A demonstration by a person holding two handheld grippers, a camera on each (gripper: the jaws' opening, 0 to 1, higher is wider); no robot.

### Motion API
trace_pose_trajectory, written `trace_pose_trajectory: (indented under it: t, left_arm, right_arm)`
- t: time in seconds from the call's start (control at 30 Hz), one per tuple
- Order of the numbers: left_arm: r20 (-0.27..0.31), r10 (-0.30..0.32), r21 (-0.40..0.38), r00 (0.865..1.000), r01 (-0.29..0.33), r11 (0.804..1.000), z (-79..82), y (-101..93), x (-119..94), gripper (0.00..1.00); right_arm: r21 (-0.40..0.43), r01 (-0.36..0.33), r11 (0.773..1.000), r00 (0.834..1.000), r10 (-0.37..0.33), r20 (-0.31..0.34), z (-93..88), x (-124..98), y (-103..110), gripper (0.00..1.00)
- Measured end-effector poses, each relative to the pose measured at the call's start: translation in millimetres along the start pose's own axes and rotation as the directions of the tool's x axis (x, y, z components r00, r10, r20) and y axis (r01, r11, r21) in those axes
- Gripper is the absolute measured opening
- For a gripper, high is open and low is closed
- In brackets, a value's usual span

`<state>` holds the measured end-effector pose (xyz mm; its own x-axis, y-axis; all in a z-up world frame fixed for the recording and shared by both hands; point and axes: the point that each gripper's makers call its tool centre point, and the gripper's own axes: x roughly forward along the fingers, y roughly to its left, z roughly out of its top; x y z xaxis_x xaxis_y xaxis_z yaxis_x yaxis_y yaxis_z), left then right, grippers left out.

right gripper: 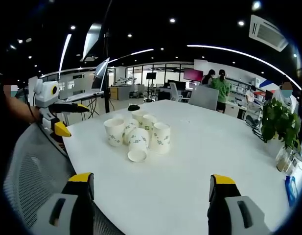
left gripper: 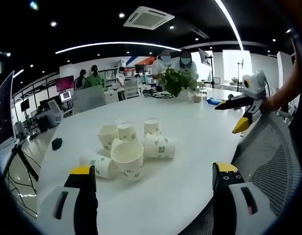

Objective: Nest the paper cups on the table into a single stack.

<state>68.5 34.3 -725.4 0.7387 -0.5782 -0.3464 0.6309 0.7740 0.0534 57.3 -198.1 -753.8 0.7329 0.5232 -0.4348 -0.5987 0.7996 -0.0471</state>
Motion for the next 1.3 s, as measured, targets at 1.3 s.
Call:
trace_pose_trajectory:
  t: [1.3]
  left_arm:
    - [-0.051, -0.034, 0.031, 0.998, 0.036, 0.999, 2.1, 30.8, 41, 0.95]
  right_arm:
    - [0.014, 0.006, 1.0, 1.0, -0.007, 0.008, 1.4, -1, -1, 0.98]
